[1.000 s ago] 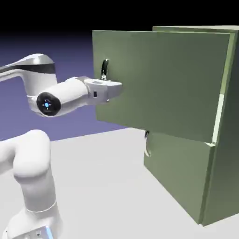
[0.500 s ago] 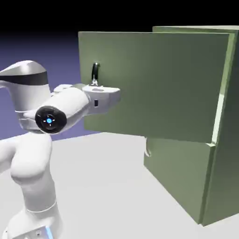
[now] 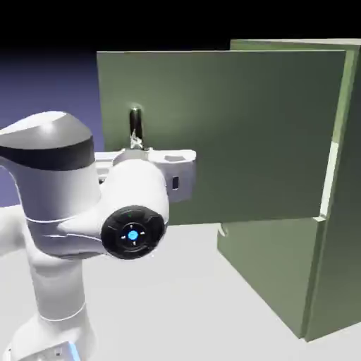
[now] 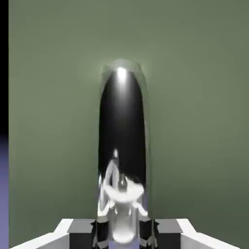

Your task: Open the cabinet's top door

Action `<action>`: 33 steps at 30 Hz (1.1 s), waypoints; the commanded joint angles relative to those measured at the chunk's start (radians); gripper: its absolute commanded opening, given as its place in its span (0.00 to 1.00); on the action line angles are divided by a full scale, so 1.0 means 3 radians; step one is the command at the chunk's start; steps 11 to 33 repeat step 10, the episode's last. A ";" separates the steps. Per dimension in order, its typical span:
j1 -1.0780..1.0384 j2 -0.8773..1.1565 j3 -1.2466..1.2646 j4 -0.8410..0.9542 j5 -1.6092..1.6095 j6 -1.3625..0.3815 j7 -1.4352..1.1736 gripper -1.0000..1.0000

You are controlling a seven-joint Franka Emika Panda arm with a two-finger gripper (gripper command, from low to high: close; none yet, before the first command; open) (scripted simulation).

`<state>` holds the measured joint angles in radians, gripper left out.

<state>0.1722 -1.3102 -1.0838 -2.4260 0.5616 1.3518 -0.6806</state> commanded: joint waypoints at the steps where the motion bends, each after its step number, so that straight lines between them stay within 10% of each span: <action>1: 0.0111 0.0020 -0.0069 0.0120 -0.0042 -0.0088 0.0007 0.00; 9: 0.0959 0.0086 -0.0503 0.1047 -0.0268 -0.0759 0.0116 0.00; 10: 0.0959 0.0086 -0.0503 0.1047 -0.0268 -0.0759 0.0116 1.00; 33: 0.0959 0.0086 -0.0503 0.1047 -0.0268 -0.0759 0.0116 1.00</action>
